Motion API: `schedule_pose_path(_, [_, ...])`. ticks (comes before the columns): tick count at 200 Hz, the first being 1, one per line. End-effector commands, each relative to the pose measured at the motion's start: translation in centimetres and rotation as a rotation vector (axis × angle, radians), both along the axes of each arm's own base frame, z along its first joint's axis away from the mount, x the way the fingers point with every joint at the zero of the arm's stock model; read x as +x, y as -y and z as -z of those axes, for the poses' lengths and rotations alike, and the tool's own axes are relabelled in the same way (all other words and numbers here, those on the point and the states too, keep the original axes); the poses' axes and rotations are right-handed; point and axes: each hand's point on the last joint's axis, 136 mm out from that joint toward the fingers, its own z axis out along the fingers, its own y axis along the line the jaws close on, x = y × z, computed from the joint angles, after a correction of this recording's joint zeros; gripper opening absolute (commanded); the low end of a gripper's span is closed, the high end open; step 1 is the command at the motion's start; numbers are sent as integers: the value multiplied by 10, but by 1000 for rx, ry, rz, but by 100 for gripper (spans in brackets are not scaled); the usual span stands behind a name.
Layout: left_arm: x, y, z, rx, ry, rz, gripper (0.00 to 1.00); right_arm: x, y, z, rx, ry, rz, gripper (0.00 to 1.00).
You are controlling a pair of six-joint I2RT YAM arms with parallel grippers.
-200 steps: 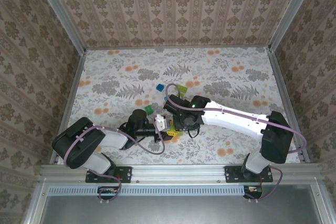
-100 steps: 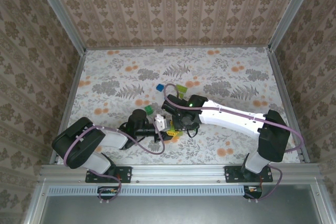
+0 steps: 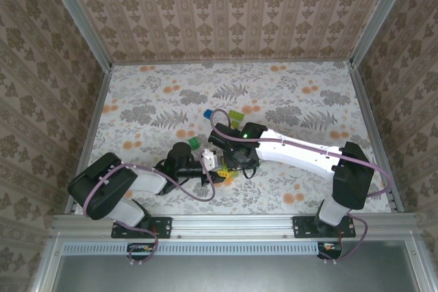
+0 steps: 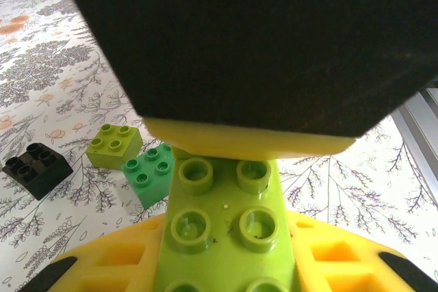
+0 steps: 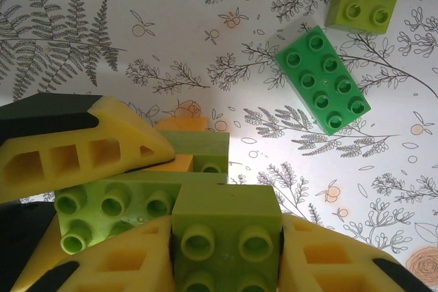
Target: Assemble a carrot with lego
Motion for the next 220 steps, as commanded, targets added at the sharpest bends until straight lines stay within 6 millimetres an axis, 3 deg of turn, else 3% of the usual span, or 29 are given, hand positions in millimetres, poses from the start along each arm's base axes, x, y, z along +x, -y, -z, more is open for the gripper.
schedule_pose_path(1, [2,-1,22,85,-1,-18,27,-19,4,35,-67,-109,-40,39])
schedule_pose_path(31, [2,0,22,87,-3,-15,27,-16,-9,26,14,-83,-51,49])
schedule_pose_path(65, [2,0,22,88,-4,-15,26,-13,-5,12,24,-45,-50,56])
schedule_pose_path(162, [2,-1,22,85,-6,-17,32,-11,21,-40,52,74,-21,59])
schedule_pose_path(189, [2,0,22,86,-8,-18,34,-17,39,-40,18,76,-3,59])
schedule_pose_path(220, [1,0,21,83,-7,-17,37,-26,54,-27,-17,53,22,59])
